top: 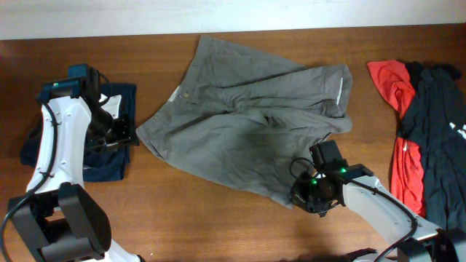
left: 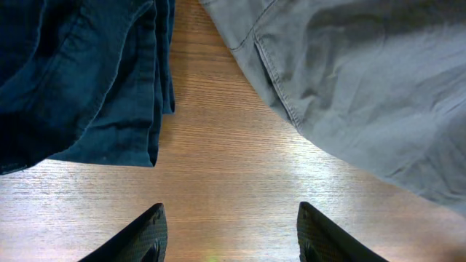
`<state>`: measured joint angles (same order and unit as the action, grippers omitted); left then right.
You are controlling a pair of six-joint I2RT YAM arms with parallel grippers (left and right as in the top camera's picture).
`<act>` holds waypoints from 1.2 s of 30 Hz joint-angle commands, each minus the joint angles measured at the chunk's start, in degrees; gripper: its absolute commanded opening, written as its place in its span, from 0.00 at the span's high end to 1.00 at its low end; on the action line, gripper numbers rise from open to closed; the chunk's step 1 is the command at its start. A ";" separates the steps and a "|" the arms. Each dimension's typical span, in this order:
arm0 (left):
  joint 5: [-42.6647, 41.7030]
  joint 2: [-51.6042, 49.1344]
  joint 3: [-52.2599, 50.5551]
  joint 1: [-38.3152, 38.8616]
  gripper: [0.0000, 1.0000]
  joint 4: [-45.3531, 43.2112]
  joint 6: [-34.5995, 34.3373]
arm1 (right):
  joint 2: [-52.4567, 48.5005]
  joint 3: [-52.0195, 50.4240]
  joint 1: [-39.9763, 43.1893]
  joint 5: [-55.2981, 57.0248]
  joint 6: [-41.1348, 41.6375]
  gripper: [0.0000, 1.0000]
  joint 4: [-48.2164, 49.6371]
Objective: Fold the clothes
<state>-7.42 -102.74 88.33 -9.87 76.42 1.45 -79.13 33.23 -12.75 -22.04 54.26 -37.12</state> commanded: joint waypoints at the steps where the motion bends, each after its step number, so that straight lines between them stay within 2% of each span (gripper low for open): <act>1: -0.76 0.11 -0.24 0.02 0.43 -0.13 -0.61 | -0.20 0.79 2.56 4.46 -6.54 0.96 -5.25; 5: -1.70 0.11 -0.24 0.02 0.43 -0.15 -0.59 | 1.01 3.98 6.05 20.28 -9.92 0.96 -21.27; 8: -2.97 0.11 -0.24 0.02 0.43 -0.39 -0.59 | 2.73 5.51 7.54 25.20 -9.99 0.96 -27.78; 13: -6.86 0.11 -0.26 1.75 0.42 -1.25 1.68 | 4.00 5.64 7.58 25.09 -10.51 0.96 -27.50; 18: -6.73 0.09 -2.71 6.86 0.42 -4.74 3.19 | 4.00 5.75 7.58 25.09 -10.51 0.96 -26.51; 23: -5.79 -0.92 -10.67 10.82 0.42 -13.94 3.17 | 4.00 5.75 7.58 24.06 -10.54 0.96 -26.53; 25: -5.99 -1.86 -13.99 11.76 0.38 -18.82 3.21 | 4.00 5.75 7.58 24.00 -10.54 0.96 -26.51; 30: -8.24 -4.68 -18.18 13.88 0.38 -29.51 6.16 | 4.00 5.75 7.58 24.00 -10.56 0.96 -26.53; 33: -8.07 -7.41 -18.18 14.49 0.48 -30.88 7.28 | 4.00 5.75 7.58 23.98 -10.54 0.96 -26.53; 36: -8.07 -10.49 -18.18 14.60 0.66 -30.16 7.28 | 4.00 5.75 7.58 24.00 -10.56 0.96 -26.53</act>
<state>-14.57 -109.75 70.48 4.51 45.80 7.38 -75.79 38.11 -5.43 0.84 43.48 -63.64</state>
